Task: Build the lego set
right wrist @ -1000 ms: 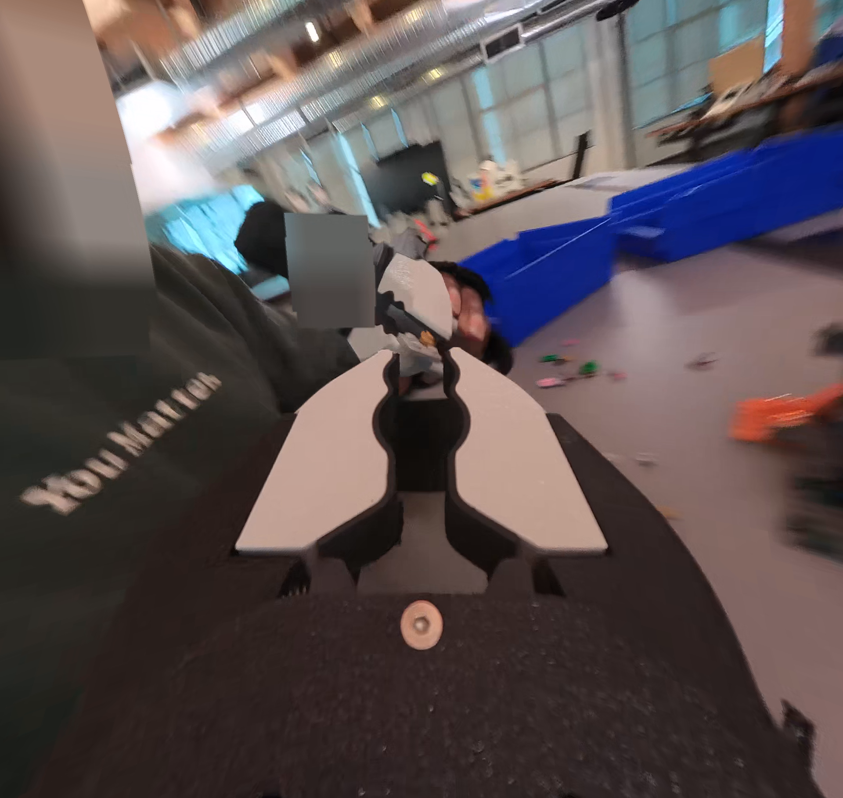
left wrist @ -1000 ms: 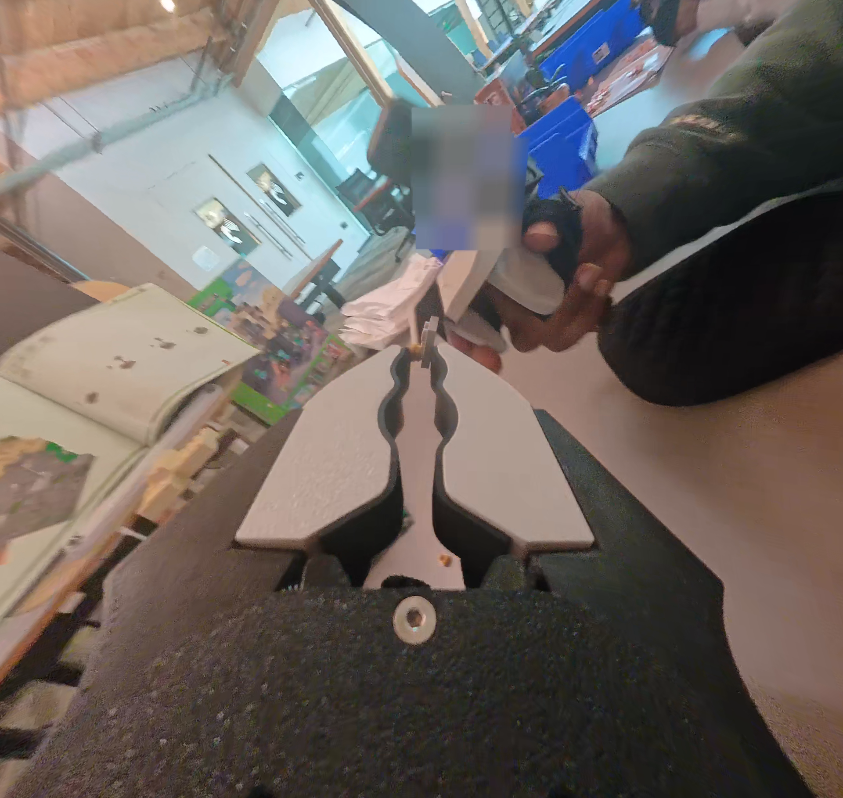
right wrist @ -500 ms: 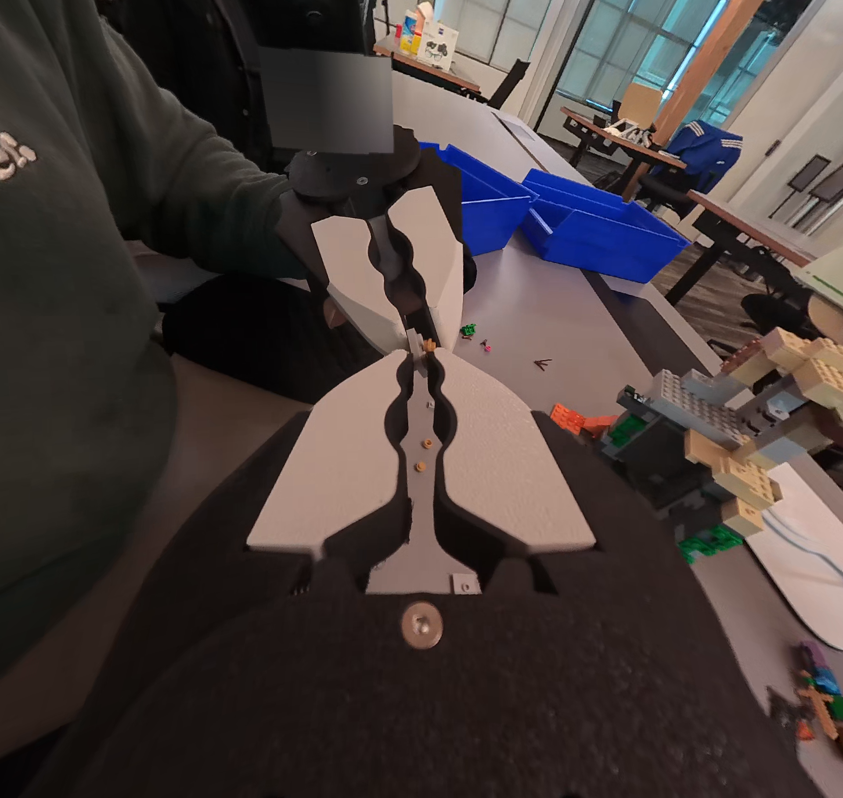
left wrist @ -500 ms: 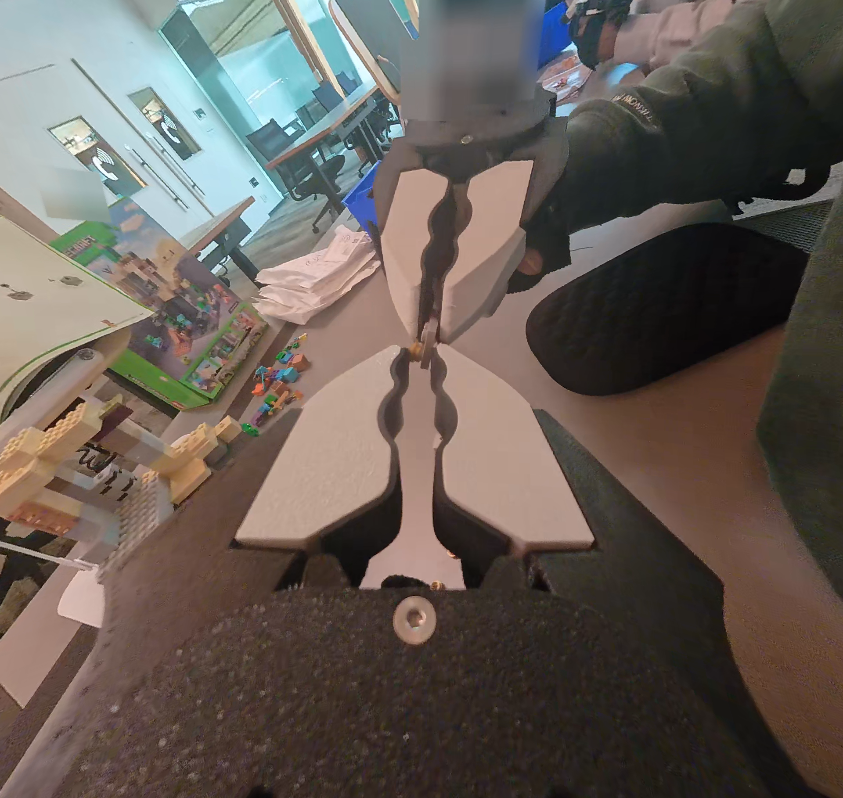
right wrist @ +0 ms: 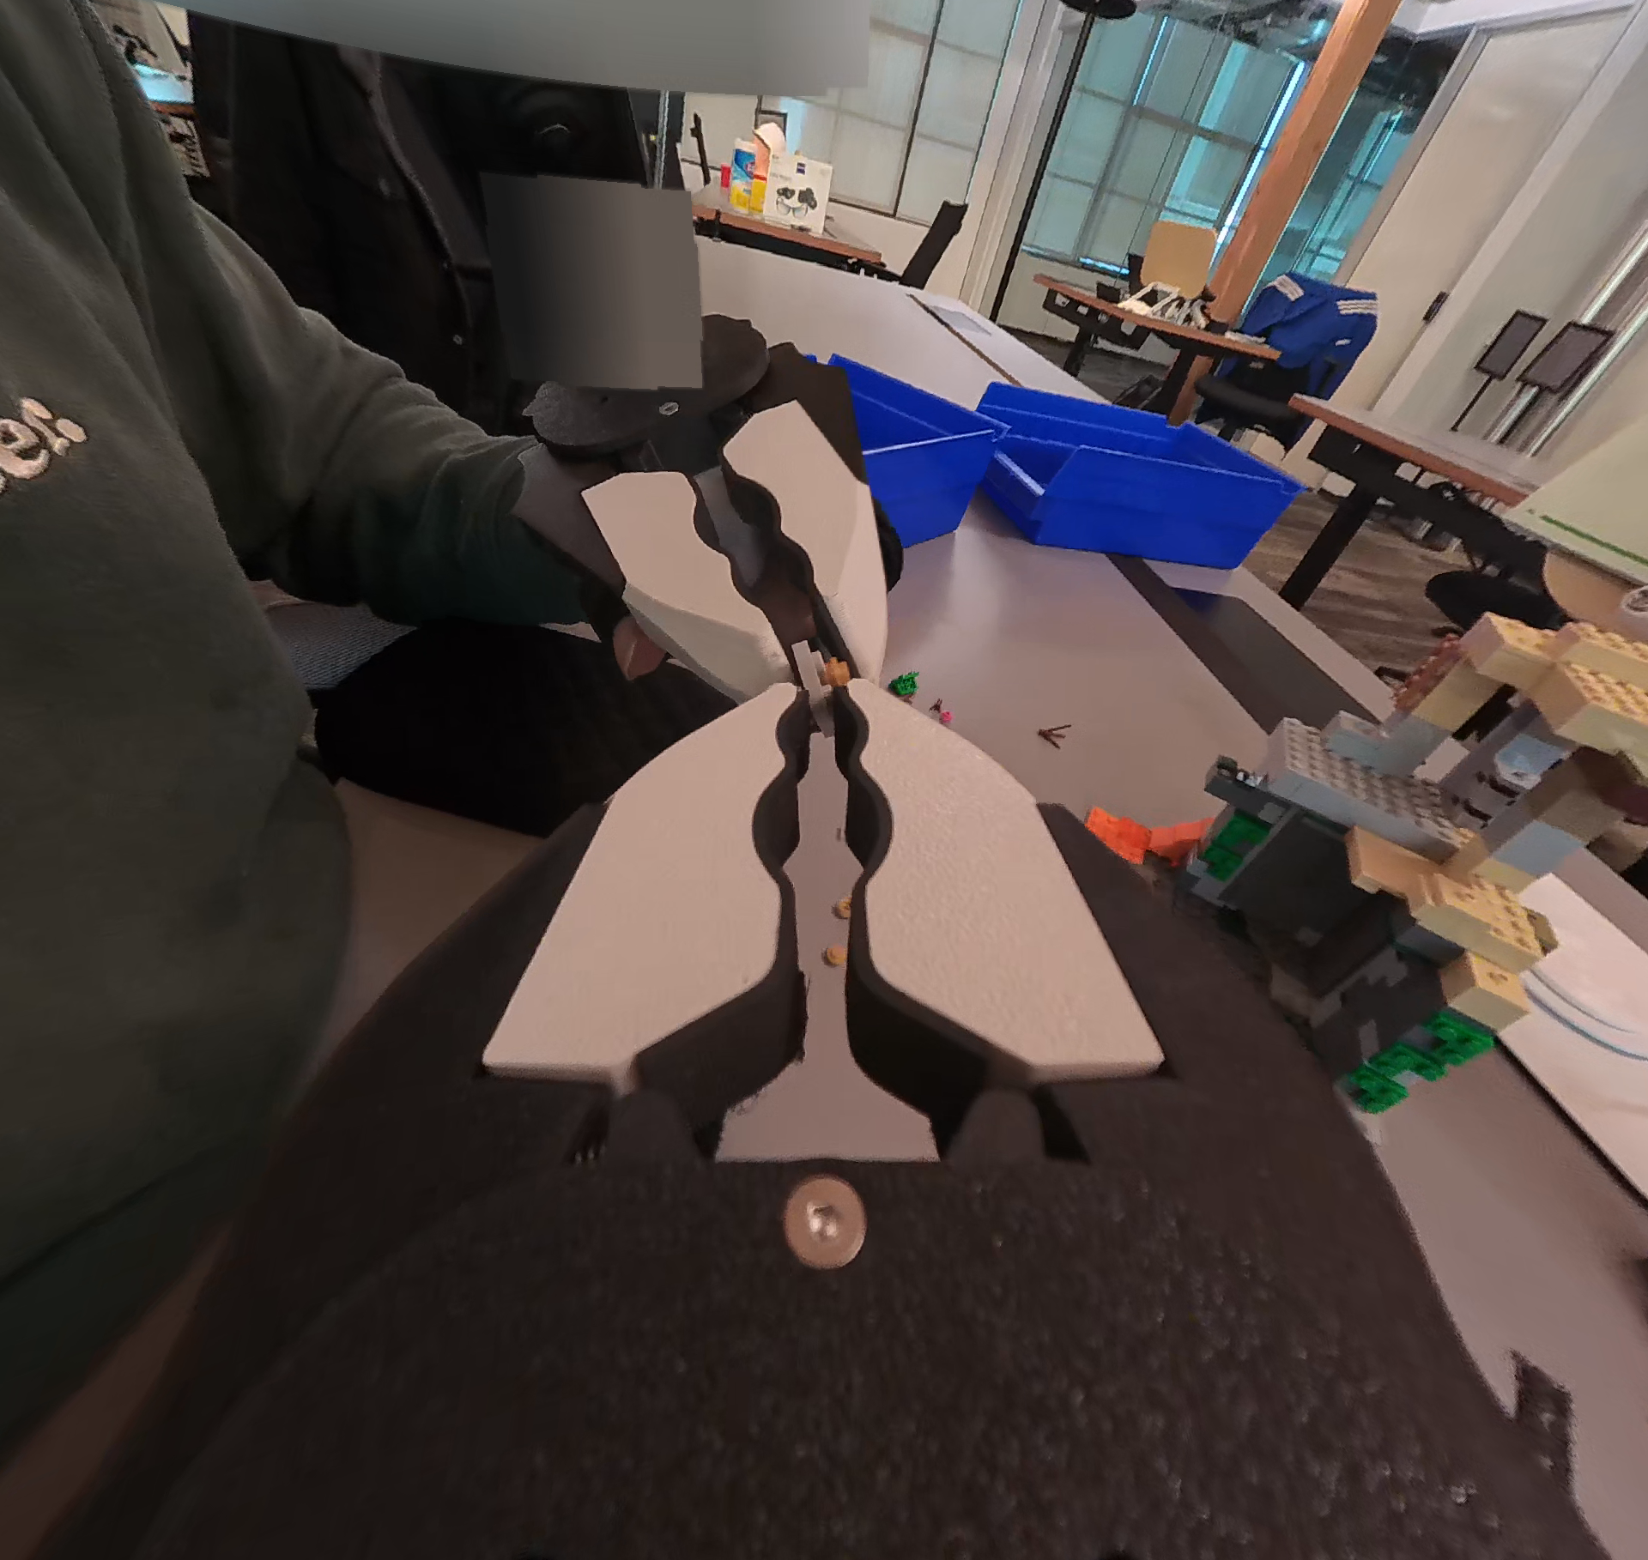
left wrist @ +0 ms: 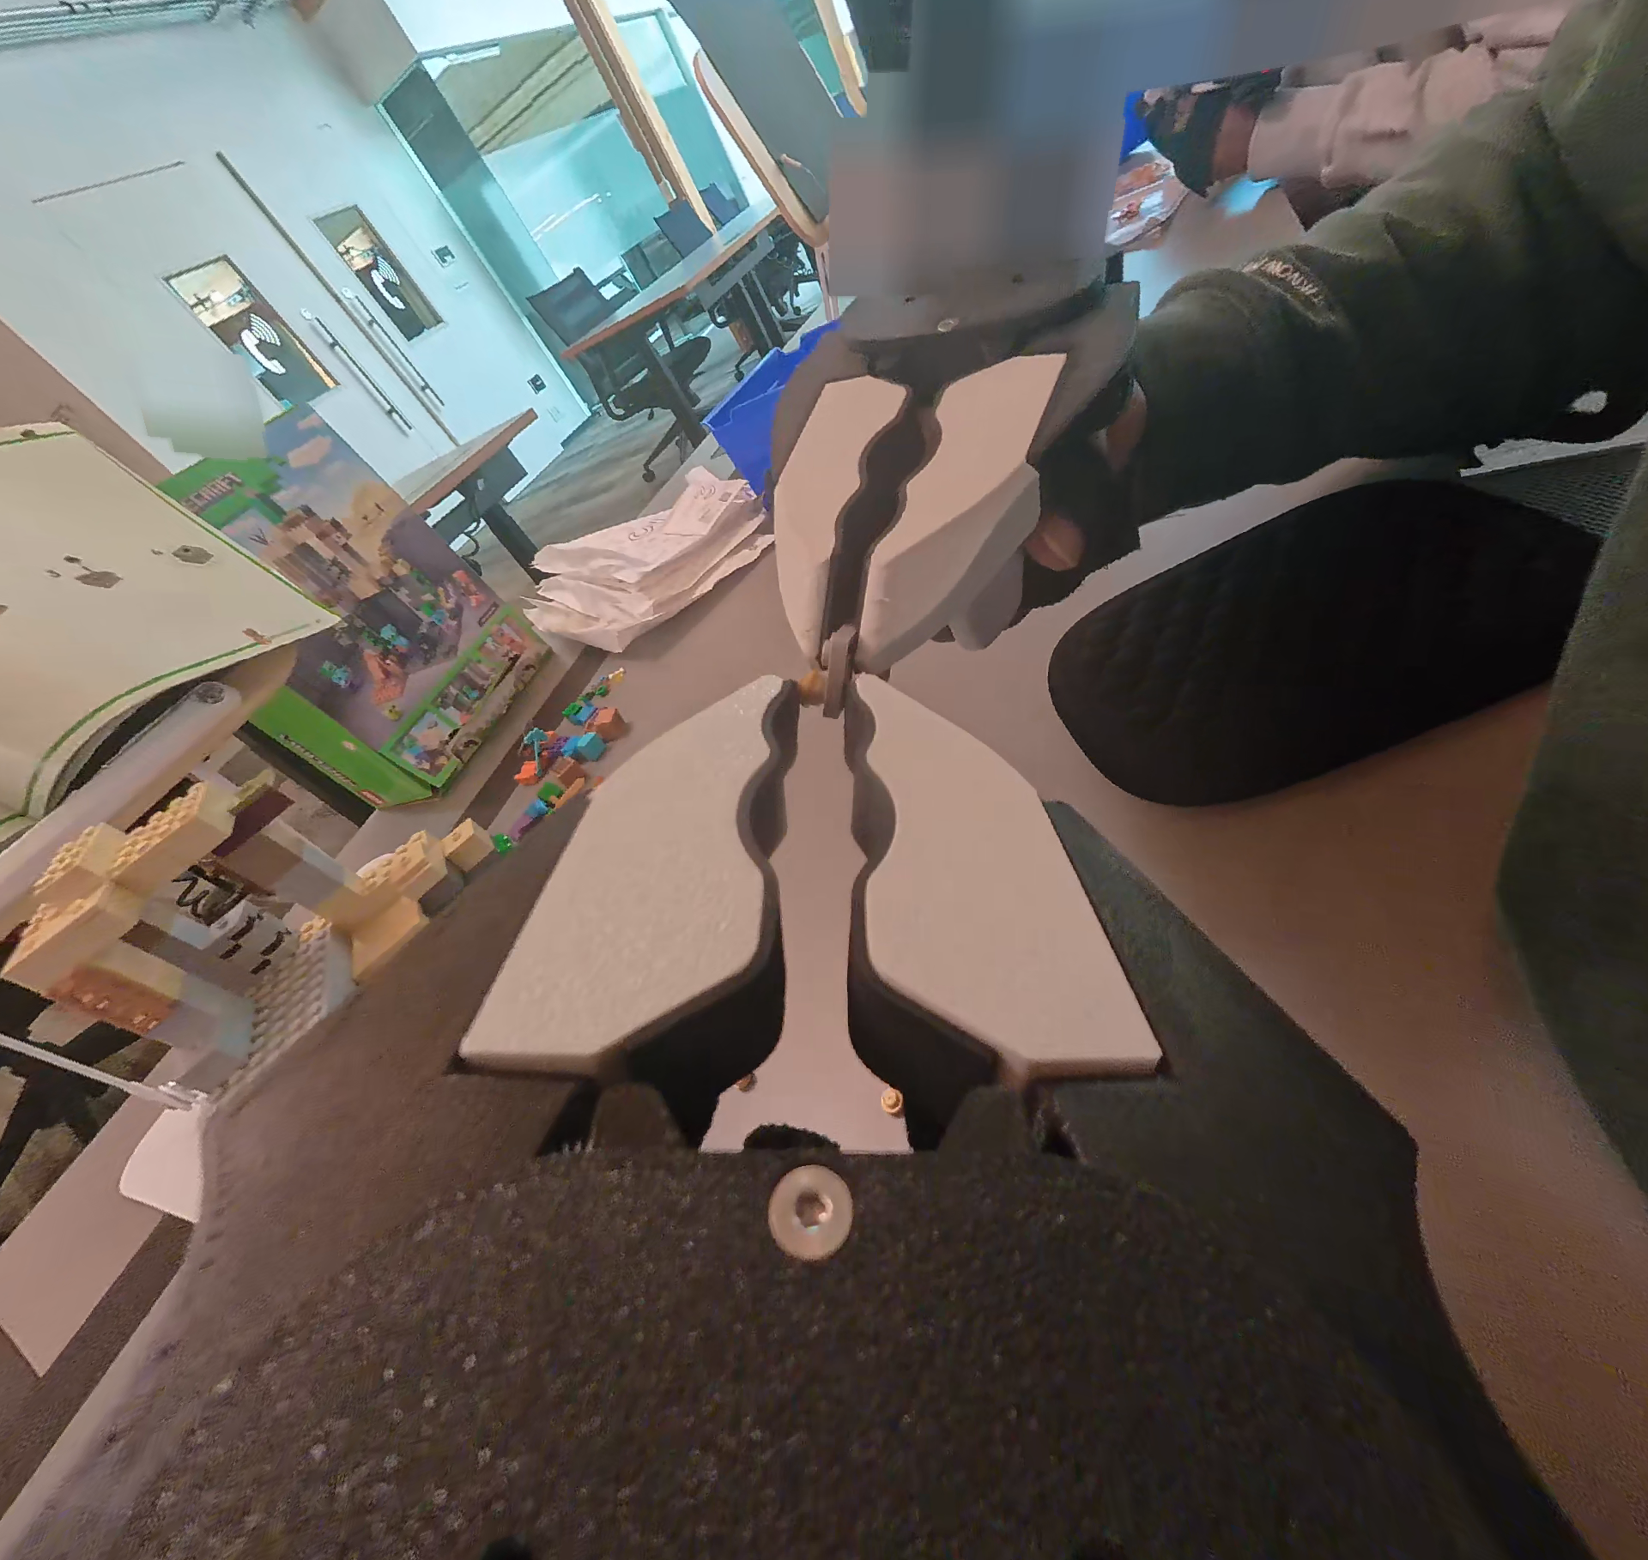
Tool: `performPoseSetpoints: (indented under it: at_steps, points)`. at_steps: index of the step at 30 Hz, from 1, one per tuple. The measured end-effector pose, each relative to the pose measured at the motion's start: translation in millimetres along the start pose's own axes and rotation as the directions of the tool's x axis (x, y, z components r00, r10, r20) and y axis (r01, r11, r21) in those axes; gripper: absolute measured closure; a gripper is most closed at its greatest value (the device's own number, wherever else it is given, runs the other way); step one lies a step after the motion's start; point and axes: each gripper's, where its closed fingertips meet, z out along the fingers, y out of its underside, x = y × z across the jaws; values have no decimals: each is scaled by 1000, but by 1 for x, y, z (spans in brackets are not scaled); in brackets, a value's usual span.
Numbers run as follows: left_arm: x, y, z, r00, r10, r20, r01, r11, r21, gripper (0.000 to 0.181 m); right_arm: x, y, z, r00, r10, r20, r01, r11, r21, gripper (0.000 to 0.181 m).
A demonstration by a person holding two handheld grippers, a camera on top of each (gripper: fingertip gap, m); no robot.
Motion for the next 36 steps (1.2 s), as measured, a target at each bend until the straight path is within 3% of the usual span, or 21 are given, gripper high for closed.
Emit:
performPoseSetpoints:
  at_steps: [8, 23, 30, 36]
  points:
    - [-1, -6, -2, 998, 56, 28, -56, 998, 7, 173, -2, -5, -2, 1000, -18, -7, 18, 1000, 20, 176]
    - [8, -1, -5, 971, 238, 11, -237, 970, -59, 174, -10, 3, -1, 991, 106, 85, -97, 990, -101, 175]
    - [8, 3, -3, 975, 221, 10, -220, 974, -63, 173, -9, 8, -1, 984, 160, 73, -152, 983, -106, 175]
    - [6, 13, 2, 988, 149, -27, -150, 987, -52, 173, -3, 19, 1, 1000, 29, -9, -30, 988, -148, 176]
